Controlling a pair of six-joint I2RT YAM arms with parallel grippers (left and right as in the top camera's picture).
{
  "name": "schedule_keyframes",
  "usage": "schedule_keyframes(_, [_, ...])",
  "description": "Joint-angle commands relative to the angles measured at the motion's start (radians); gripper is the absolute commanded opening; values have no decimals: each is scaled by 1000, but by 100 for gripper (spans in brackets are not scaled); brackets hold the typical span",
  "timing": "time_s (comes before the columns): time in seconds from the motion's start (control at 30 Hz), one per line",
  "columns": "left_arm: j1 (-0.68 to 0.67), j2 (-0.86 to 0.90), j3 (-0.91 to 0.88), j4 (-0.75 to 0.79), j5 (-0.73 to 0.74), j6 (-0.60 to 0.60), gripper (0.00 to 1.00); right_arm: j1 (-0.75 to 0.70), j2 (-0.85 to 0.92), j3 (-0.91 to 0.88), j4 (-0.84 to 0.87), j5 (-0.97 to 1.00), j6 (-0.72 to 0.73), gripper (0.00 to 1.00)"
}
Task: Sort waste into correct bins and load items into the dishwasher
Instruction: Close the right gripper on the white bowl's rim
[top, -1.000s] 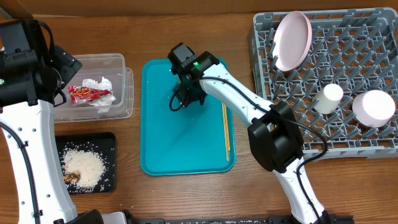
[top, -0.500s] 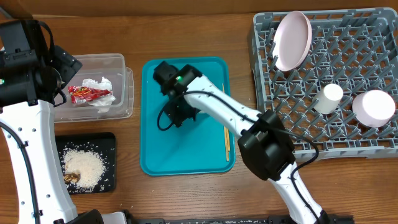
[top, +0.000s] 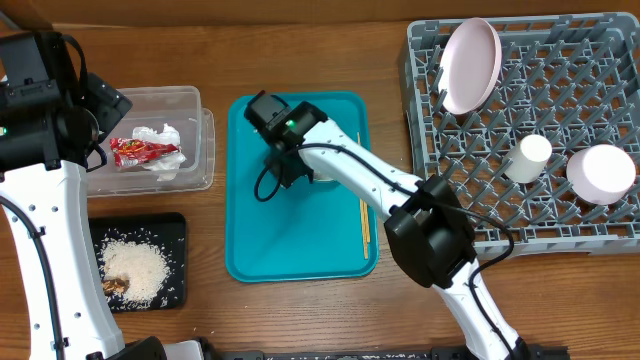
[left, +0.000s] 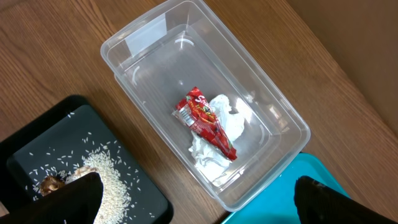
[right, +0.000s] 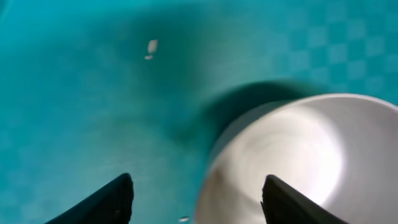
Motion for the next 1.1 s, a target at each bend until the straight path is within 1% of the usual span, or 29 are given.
schedule_keyframes(0.0, [-1,3,8,3,4,9,100,-5,16,1,4,4,5,55])
schedule_keyframes(0.1, [-1,3,8,3,4,10,100,-5,16,-3,6,-29,6,52])
schedule_keyframes(0.33, [-1,3,8,3,4,9,100,-5,16,-75,35,-57,34,51])
schedule_keyframes(0.4, [-1,3,8,3,4,9,100,-4,16,-90,36,-66,35,49])
schedule_keyframes(0.63, [-1,3,8,3,4,9,100,-3,14,-54,16,-62,47,42])
schedule_keyframes(0.77, [-1,3,8,3,4,9,100,-3,13,-16,-8,-62,50,33])
schedule_keyframes(0.97, [-1,3,8,3,4,9,100,-3,12,-2,-32,-63,70,7])
schedule_keyframes(1.0, [-1,3,8,3,4,9,100,-3,12,-2,-35,-63,79,4])
schedule_keyframes(1.07, [-1,3,8,3,4,9,100,-3,11,-2,-43,-65,80,4])
